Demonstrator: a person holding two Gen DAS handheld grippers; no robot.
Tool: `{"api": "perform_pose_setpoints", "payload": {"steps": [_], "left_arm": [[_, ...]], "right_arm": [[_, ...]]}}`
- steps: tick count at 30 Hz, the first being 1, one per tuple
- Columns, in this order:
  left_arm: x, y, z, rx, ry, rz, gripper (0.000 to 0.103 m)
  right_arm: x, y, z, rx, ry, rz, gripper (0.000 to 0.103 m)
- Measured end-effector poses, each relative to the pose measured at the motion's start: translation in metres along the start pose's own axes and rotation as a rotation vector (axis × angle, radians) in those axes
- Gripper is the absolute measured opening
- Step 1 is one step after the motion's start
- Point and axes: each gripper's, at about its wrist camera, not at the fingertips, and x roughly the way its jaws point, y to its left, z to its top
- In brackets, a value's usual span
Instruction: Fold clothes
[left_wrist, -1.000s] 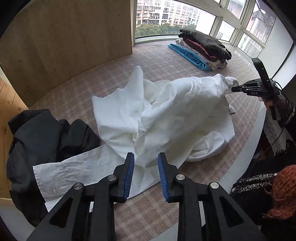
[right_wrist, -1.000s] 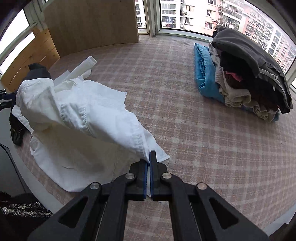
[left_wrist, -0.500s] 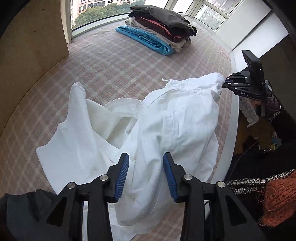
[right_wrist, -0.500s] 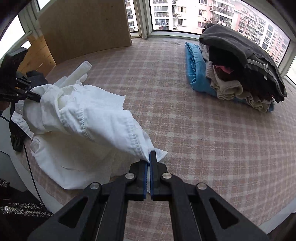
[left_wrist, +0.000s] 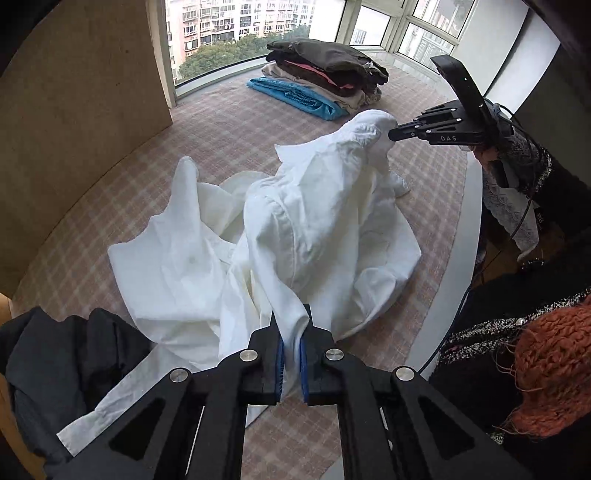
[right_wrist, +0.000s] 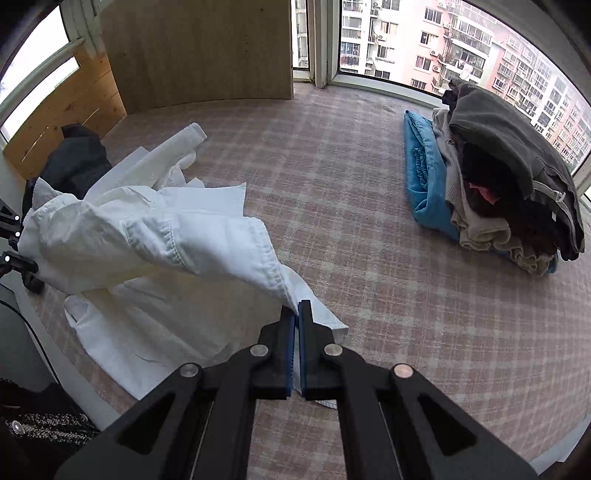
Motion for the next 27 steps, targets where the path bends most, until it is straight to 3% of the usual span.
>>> {"api": "perform_pose_setpoints", "payload": {"steps": [3, 6, 8, 12, 14, 19, 25, 27], "left_arm": [[0.016, -0.011, -0.021, -0.038, 0.042, -0.035, 0.017], [-0.016, -0.002, -0.014, -0.074, -0.036, -0.022, 0.025], [-0.041, 0.005, 0.0, -0.055, -0.092, 0.016, 0.048], [-0.062, 0.016, 0.036, 0.022, -0.129, 0.053, 0.05], [-0.054, 0.021, 0.056, 0.054, -0.111, -0.008, 0.054], [0.004, 0.025, 0.092, 0.107, 0.007, -0.155, 0.054], [0.056, 0.025, 0.096, 0.136, 0.134, -0.234, 0.051], [0.065, 0.018, 0.093, 0.142, 0.156, -0.243, 0.035]], "right_arm": [[0.007, -0.001, -0.006, -0.003, 0.03, 0.003, 0.002], [0.006, -0.003, -0.009, -0.007, 0.035, 0.001, 0.002], [0.004, -0.004, -0.01, -0.006, 0.03, 0.0, 0.002], [0.002, -0.006, -0.014, 0.009, 0.027, 0.006, 0.002], [0.002, -0.007, -0.016, 0.021, 0.023, 0.008, 0.002], [-0.001, -0.005, -0.02, 0.027, 0.019, 0.008, 0.002], [-0.001, -0.005, -0.022, 0.035, 0.026, 0.003, 0.002], [-0.001, -0.005, -0.022, 0.038, 0.029, 0.001, 0.002]]}}
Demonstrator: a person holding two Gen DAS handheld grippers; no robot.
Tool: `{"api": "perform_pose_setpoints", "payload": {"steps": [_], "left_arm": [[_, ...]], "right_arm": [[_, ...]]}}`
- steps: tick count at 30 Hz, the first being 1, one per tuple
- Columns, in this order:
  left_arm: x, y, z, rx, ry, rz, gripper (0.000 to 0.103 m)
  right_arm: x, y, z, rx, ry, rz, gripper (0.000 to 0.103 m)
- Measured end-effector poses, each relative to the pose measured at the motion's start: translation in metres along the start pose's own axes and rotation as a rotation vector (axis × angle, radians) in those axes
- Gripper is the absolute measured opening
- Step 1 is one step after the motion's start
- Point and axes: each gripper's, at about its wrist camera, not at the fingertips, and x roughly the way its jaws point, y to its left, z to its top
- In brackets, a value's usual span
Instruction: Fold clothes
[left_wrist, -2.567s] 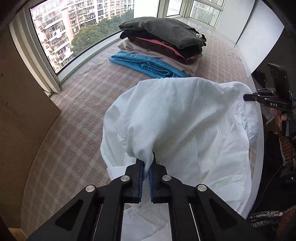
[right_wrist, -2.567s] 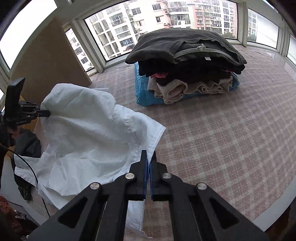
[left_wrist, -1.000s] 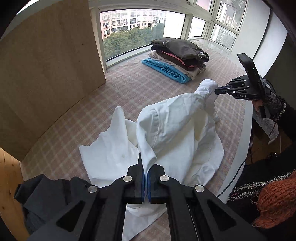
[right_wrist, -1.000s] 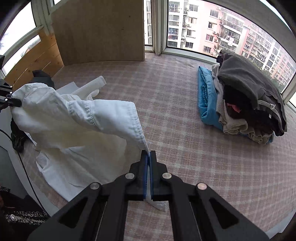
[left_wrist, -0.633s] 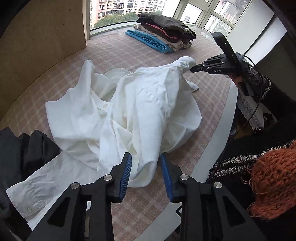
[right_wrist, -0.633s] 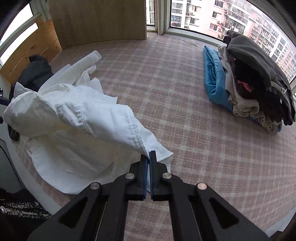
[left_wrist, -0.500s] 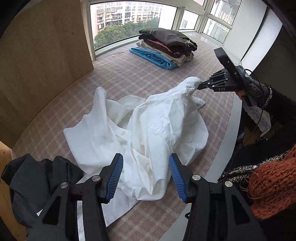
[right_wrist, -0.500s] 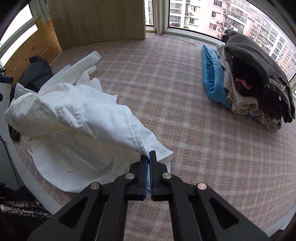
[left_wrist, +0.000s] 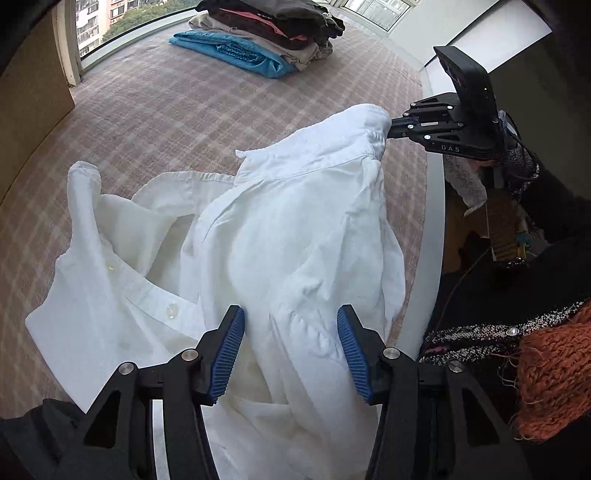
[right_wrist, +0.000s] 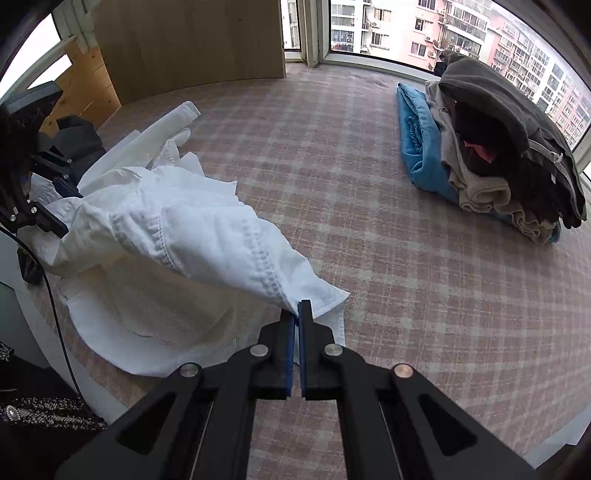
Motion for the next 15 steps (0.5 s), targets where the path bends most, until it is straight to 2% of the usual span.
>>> {"api": "perform_pose_setpoints", "payload": {"steps": [4, 6, 10, 15], "left_arm": [[-0.005, -0.01, -0.008, -0.005, -0.024, 0.055, 0.006], [-0.018, -0.012, -0.012, -0.016, -0.058, 0.096, 0.006], [-0.072, -0.015, -0.017, -0.009, -0.178, 0.21, 0.005], [-0.153, -0.018, -0.007, 0.008, -0.313, 0.454, 0.003]], "right_arm": [[-0.003, 0.0, 0.002, 0.011, -0.011, -0.003, 0.002], [-0.01, -0.001, 0.009, 0.011, -0.036, 0.002, 0.002], [-0.031, 0.004, 0.035, -0.022, -0.102, 0.003, 0.002], [-0.059, 0.023, 0.076, -0.118, -0.205, -0.014, 0.002]]}}
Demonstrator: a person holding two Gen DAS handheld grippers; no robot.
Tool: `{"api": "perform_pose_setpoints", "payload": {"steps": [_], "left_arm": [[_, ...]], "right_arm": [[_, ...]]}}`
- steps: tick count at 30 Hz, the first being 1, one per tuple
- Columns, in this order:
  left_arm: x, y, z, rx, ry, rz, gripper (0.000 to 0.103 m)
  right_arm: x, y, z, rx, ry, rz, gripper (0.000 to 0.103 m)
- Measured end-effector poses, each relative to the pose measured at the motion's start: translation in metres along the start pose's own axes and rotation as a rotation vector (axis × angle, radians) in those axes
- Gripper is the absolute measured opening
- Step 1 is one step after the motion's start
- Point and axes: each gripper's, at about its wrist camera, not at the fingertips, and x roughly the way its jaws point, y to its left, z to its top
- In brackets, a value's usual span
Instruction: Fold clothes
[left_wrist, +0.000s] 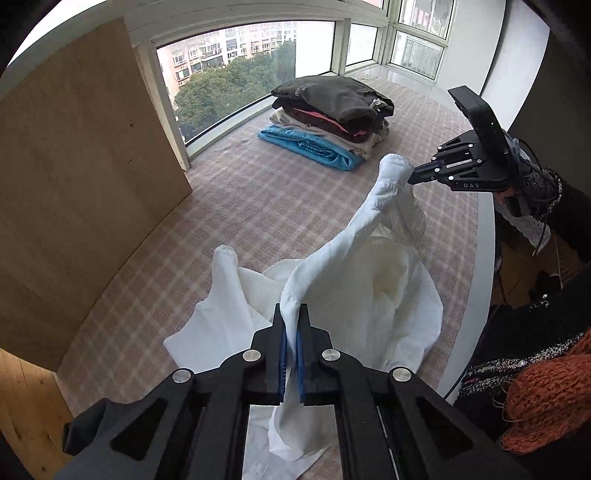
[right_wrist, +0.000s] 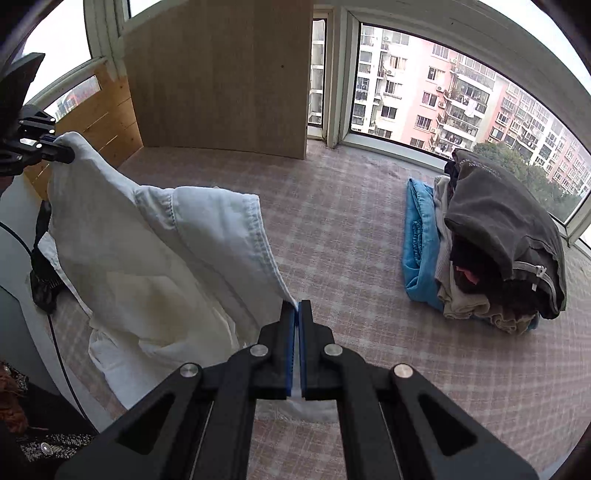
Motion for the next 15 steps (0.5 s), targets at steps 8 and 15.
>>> {"api": "perform_pose_setpoints", "payload": {"steps": [8, 15], "left_arm": [[0.026, -0.063, -0.019, 0.081, -0.002, -0.096, 0.003], [0.131, -0.162, -0.071, 0.138, 0.214, -0.165, 0.006]], "right_arm": [[0.032, -0.04, -0.006, 0.06, 0.069, -0.034, 0.002], [0.063, -0.055, -0.052, 0.047, 0.198, 0.084, 0.003]]}}
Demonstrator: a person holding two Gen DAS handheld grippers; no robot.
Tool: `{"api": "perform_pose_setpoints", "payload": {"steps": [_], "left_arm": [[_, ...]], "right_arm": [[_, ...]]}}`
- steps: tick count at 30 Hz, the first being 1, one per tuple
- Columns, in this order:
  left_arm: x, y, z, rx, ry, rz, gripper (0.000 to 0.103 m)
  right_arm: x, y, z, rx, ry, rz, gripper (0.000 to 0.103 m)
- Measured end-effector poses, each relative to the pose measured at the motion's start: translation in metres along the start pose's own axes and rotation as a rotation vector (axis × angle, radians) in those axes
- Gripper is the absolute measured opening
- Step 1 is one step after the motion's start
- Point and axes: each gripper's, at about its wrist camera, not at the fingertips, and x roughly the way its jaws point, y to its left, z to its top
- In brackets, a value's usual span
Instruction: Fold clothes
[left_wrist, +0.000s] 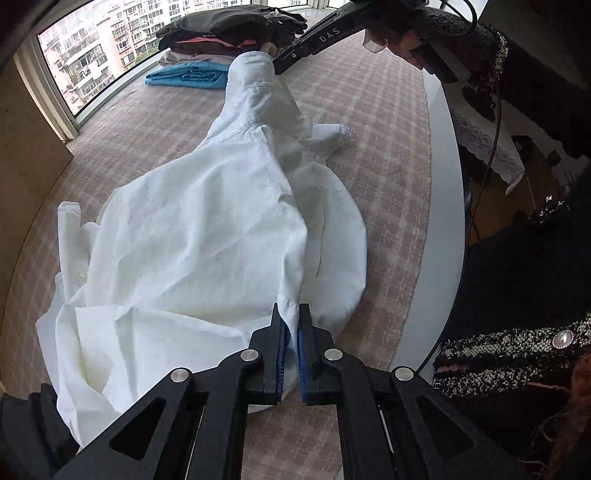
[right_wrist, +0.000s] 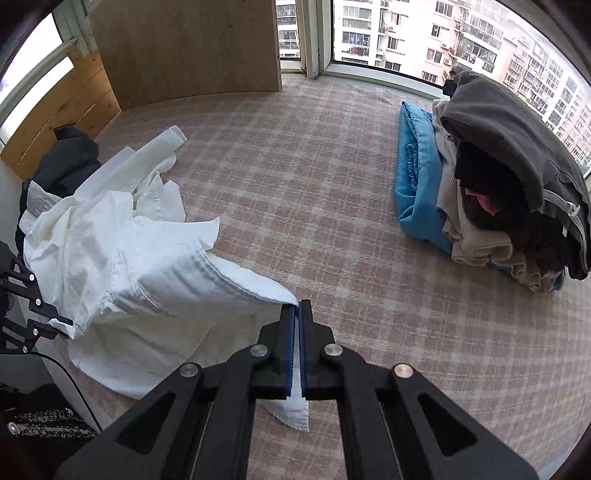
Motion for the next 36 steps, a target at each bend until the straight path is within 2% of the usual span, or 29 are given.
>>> {"api": "perform_pose_setpoints", "payload": {"steps": [1, 3, 5, 7, 10, 12, 15, 16, 17, 21, 25, 27, 29, 32, 36], "left_arm": [[0.002, -0.002, 0.0, -0.013, 0.006, 0.014, 0.007], [-0.007, 0.0, 0.0, -0.056, -0.011, 0.04, 0.011], [-0.019, 0.007, -0.001, -0.108, -0.032, 0.08, 0.011], [-0.026, 0.02, -0.004, -0.167, -0.036, 0.121, 0.011], [-0.027, 0.036, -0.004, -0.233, -0.025, 0.169, 0.011], [-0.025, 0.04, -0.003, -0.258, -0.014, 0.2, 0.01], [-0.022, 0.045, 0.002, -0.28, -0.008, 0.229, 0.01], [-0.022, 0.046, 0.003, -0.281, -0.006, 0.239, 0.01], [-0.023, 0.047, 0.005, -0.281, -0.005, 0.248, 0.01], [-0.043, 0.053, 0.008, -0.299, -0.037, 0.296, 0.011], [-0.079, 0.045, 0.006, -0.29, -0.111, 0.342, 0.018], [-0.092, 0.028, 0.004, -0.265, -0.134, 0.336, 0.033], [-0.097, 0.01, 0.002, -0.227, -0.139, 0.318, 0.04], [-0.084, -0.018, -0.001, -0.136, -0.095, 0.271, 0.045], [-0.046, -0.031, -0.004, -0.102, 0.002, 0.228, 0.045]], "right_arm": [[0.0, 0.001, -0.004, -0.024, -0.001, 0.019, 0.005], [-0.002, 0.003, -0.008, -0.086, -0.026, 0.023, 0.017], [-0.003, 0.005, -0.011, -0.159, -0.063, -0.003, 0.051], [-0.003, 0.007, -0.009, -0.233, -0.101, -0.004, 0.052], [0.01, 0.012, 0.0, -0.324, -0.104, 0.056, 0.052], [0.026, 0.018, 0.007, -0.349, -0.061, 0.106, 0.052], [0.045, 0.023, 0.016, -0.286, 0.031, 0.289, 0.05], [0.04, 0.024, 0.019, -0.267, 0.023, 0.321, 0.035], [0.035, 0.026, 0.023, -0.247, 0.015, 0.353, 0.004], [0.007, 0.023, 0.039, -0.155, -0.042, 0.48, 0.002], [-0.034, -0.002, 0.058, -0.039, -0.116, 0.497, 0.002], [-0.034, -0.004, 0.061, -0.045, -0.111, 0.467, 0.002], [-0.035, -0.006, 0.064, -0.052, -0.107, 0.438, 0.002], [-0.027, -0.003, 0.062, -0.081, -0.077, 0.397, 0.002], [0.0, 0.006, 0.042, -0.156, -0.021, 0.338, 0.003]]}}
